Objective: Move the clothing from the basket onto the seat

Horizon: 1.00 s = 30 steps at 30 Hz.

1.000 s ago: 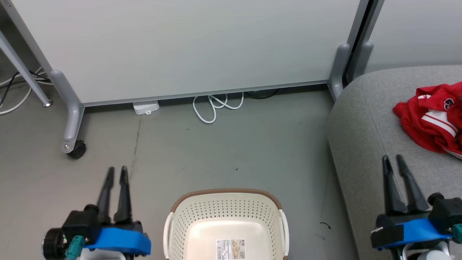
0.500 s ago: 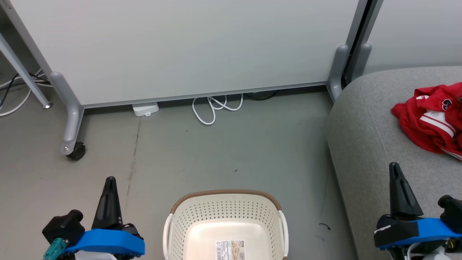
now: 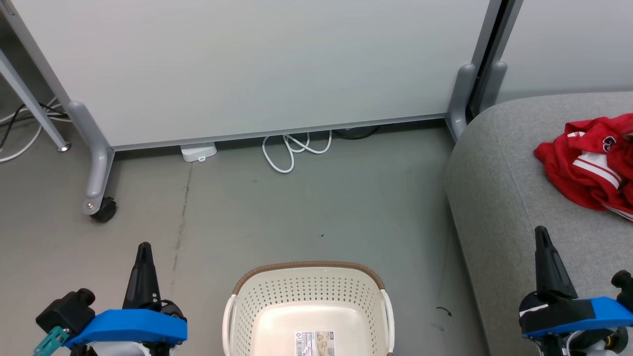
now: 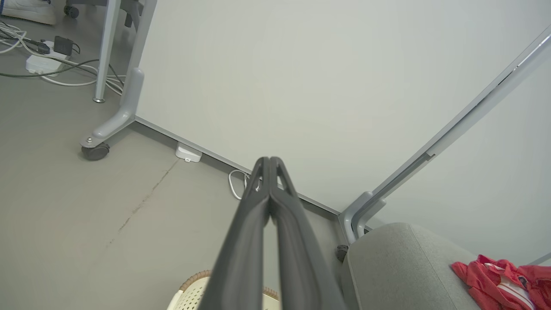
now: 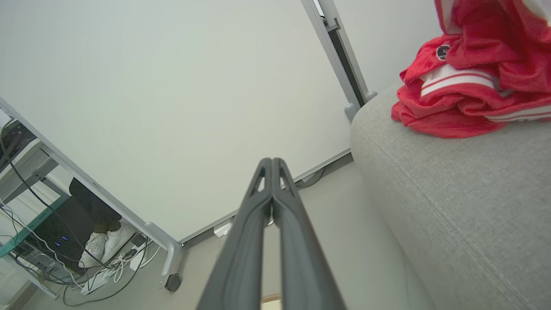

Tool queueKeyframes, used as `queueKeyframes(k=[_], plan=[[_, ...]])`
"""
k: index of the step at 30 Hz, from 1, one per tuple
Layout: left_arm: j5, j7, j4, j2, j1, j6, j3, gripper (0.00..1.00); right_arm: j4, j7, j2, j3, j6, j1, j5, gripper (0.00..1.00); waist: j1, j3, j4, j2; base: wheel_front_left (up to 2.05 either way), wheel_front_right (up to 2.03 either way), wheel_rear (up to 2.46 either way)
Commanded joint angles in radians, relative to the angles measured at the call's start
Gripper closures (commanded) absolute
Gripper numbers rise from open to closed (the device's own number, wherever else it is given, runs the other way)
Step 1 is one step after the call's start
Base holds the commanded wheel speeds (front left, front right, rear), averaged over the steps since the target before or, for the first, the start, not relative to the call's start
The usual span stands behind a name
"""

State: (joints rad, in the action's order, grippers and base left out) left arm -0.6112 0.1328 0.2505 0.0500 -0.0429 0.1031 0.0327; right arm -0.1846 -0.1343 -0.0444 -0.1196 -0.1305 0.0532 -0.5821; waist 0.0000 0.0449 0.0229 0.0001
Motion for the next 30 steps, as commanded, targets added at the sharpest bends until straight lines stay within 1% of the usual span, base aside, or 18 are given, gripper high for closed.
queueKeyframes(k=[1,18,30], plan=[[-0.046,-0.010,-0.016,0.002,-0.029,0.004,0.009,1.00,0.008,0.010,-0.005,0.000,0.000,0.024,-0.049,1.00,0.0000,-0.001,0.000,-0.0001,0.00,0.00,0.00],[-0.284,-0.070,-0.015,0.002,-0.040,0.011,0.028,1.00,-0.008,0.070,-0.006,0.002,0.000,0.034,-0.293,1.00,0.0000,-0.008,-0.004,-0.0001,0.00,0.00,0.00],[-0.417,-0.103,-0.014,0.002,-0.048,0.015,0.039,1.00,-0.018,0.103,-0.006,0.002,0.000,0.040,-0.430,1.00,0.0000,-0.013,-0.007,-0.0001,0.00,0.00,0.00]])
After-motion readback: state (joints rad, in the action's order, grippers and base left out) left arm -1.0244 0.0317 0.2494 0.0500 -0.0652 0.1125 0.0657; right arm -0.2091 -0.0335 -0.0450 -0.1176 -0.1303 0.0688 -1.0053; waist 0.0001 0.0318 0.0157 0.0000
